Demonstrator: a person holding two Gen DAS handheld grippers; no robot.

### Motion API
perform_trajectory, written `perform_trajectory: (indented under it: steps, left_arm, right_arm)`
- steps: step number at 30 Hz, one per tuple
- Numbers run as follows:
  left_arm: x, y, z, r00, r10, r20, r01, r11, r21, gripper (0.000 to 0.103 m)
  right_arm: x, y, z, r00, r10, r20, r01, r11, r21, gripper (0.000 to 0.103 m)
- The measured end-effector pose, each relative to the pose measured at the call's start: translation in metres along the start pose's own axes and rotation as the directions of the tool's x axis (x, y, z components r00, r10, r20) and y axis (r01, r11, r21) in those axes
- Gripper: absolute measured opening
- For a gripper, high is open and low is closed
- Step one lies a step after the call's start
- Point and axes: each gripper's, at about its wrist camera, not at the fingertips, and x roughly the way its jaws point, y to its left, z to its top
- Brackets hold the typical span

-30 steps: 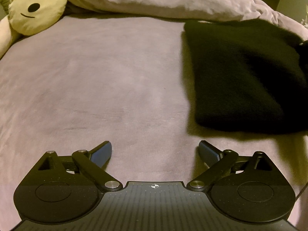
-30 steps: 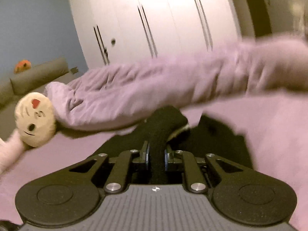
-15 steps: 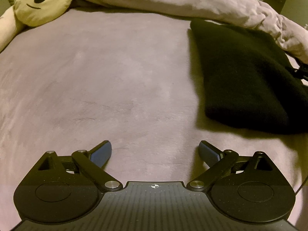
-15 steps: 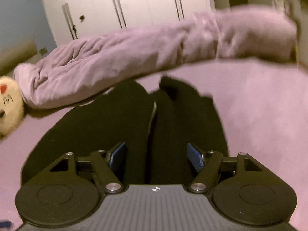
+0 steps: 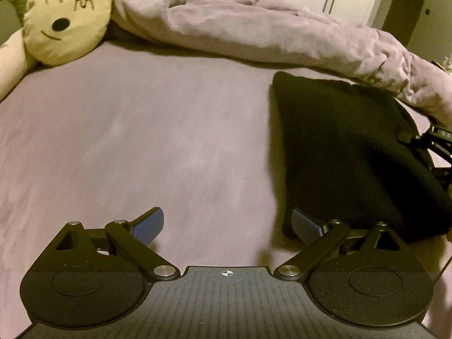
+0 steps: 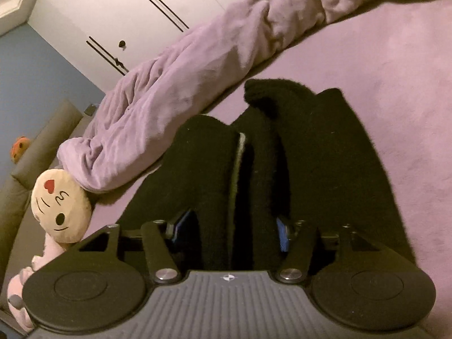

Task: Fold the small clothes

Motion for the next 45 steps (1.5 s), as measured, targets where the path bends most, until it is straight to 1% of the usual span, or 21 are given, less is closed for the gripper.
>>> perform_trajectory:
  steps: [1, 2, 3, 5, 8, 10, 12, 13, 15, 17, 20, 21, 25, 27, 29, 32, 34, 36, 38, 40, 45]
  left_arm:
    - [0.004, -0.003, 0.002, 1.0, -0.002, -0.003, 0.002, 1.0, 0.003, 0.1]
    - [0.006, -0.006, 0.004, 1.0, -0.007, -0.003, 0.007, 1.0, 0.003, 0.1]
    - [0.009, -0.009, 0.006, 1.0, -0.01, -0.005, 0.01, 1.0, 0.005, 0.1]
    - [0.009, -0.015, 0.01, 1.0, -0.009, 0.004, 0.009, 1.0, 0.013, 0.1]
    - [0.003, -0.022, 0.016, 0.999, -0.013, 0.038, 0.012, 1.0, 0.026, 0.1]
    - [-0.001, -0.028, 0.022, 0.998, -0.022, 0.052, 0.02, 0.999, 0.044, 0.1]
    - [-0.004, -0.033, 0.027, 0.997, -0.025, 0.071, 0.021, 0.999, 0.046, 0.1]
    - [-0.006, -0.037, 0.03, 0.996, -0.032, 0.083, 0.028, 0.998, 0.051, 0.1]
    - [-0.006, -0.046, 0.033, 0.995, -0.037, 0.098, 0.031, 0.997, 0.07, 0.1]
    - [0.002, -0.058, 0.032, 0.994, -0.042, 0.097, 0.032, 0.994, 0.102, 0.101]
    - [0.026, -0.072, 0.026, 0.999, -0.043, 0.031, 0.038, 0.988, 0.147, 0.102]
    - [0.032, -0.073, 0.024, 0.999, -0.048, 0.025, 0.043, 0.988, 0.148, 0.102]
    - [0.038, -0.07, 0.019, 0.999, -0.048, 0.004, 0.047, 0.99, 0.134, 0.103]
    - [0.039, -0.068, 0.023, 0.999, -0.051, -0.006, 0.051, 0.991, 0.122, 0.103]
    - [0.039, -0.067, 0.024, 0.999, -0.045, -0.015, 0.047, 0.992, 0.116, 0.102]
    - [0.036, -0.072, 0.022, 0.999, -0.032, -0.01, 0.033, 0.991, 0.132, 0.102]
    - [0.033, -0.073, 0.02, 1.0, -0.018, -0.002, 0.019, 0.99, 0.14, 0.102]
    - [0.026, -0.075, 0.02, 1.0, -0.015, 0.002, 0.014, 0.991, 0.134, 0.102]
    - [0.017, -0.076, 0.02, 0.999, -0.028, 0.02, 0.025, 0.989, 0.143, 0.102]
    - [0.011, -0.079, 0.023, 0.999, -0.03, 0.042, 0.023, 0.987, 0.159, 0.102]
    - [0.018, -0.09, 0.038, 0.998, -0.051, 0.03, 0.046, 0.987, 0.157, 0.102]
  right_arm:
    - [0.002, 0.003, 0.0, 1.0, 0.007, -0.006, -0.007, 1.0, -0.015, 0.059]
    - [0.003, 0.007, -0.001, 1.0, -0.001, 0.001, 0.001, 0.999, -0.042, 0.051]
    - [0.003, 0.011, -0.003, 1.0, -0.004, 0.009, 0.005, 0.997, -0.072, 0.038]
    - [-0.002, 0.023, -0.006, 0.998, -0.035, 0.059, 0.043, 0.987, -0.154, 0.024]
    - [-0.019, 0.056, -0.011, 0.98, -0.094, 0.177, 0.151, 0.925, -0.349, 0.018]
    - [-0.034, 0.074, -0.012, 0.955, -0.105, 0.276, 0.222, 0.871, -0.437, 0.016]
    - [-0.046, 0.088, -0.015, 0.919, -0.126, 0.374, 0.312, 0.812, -0.493, 0.015]
    - [-0.05, 0.093, -0.017, 0.896, -0.14, 0.42, 0.367, 0.768, -0.525, 0.015]
    - [-0.051, 0.091, -0.016, 0.877, -0.167, 0.45, 0.417, 0.728, -0.544, 0.015]
    - [-0.046, 0.069, -0.007, 0.89, -0.215, 0.401, 0.404, 0.779, -0.479, 0.016]
    - [-0.018, 0.025, -0.012, 0.878, -0.368, 0.305, 0.474, 0.749, -0.463, 0.018]
    - [-0.012, 0.013, -0.016, 0.886, -0.374, 0.276, 0.463, 0.757, -0.461, 0.018]
    - [-0.023, 0.013, -0.018, 0.888, -0.361, 0.285, 0.456, 0.771, -0.444, 0.024]
    - [-0.039, 0.025, -0.015, 0.881, -0.347, 0.322, 0.461, 0.782, -0.42, 0.03]
    - [-0.057, 0.039, -0.016, 0.874, -0.316, 0.369, 0.454, 0.801, -0.391, 0.03]
    - [-0.082, 0.053, -0.024, 0.894, -0.218, 0.392, 0.371, 0.851, -0.372, 0.03]
    - [-0.084, 0.059, -0.033, 0.915, -0.175, 0.365, 0.319, 0.866, -0.386, 0.029]
    - [-0.076, 0.06, -0.046, 0.93, -0.16, 0.331, 0.3, 0.852, -0.43, 0.022]
    - [-0.063, 0.055, -0.057, 0.94, -0.191, 0.282, 0.309, 0.828, -0.467, 0.021]
    - [-0.052, 0.043, -0.066, 0.931, -0.247, 0.267, 0.351, 0.804, -0.48, 0.02]
    - [-0.04, 0.021, -0.075, 0.932, -0.256, 0.258, 0.351, 0.815, -0.461, 0.019]
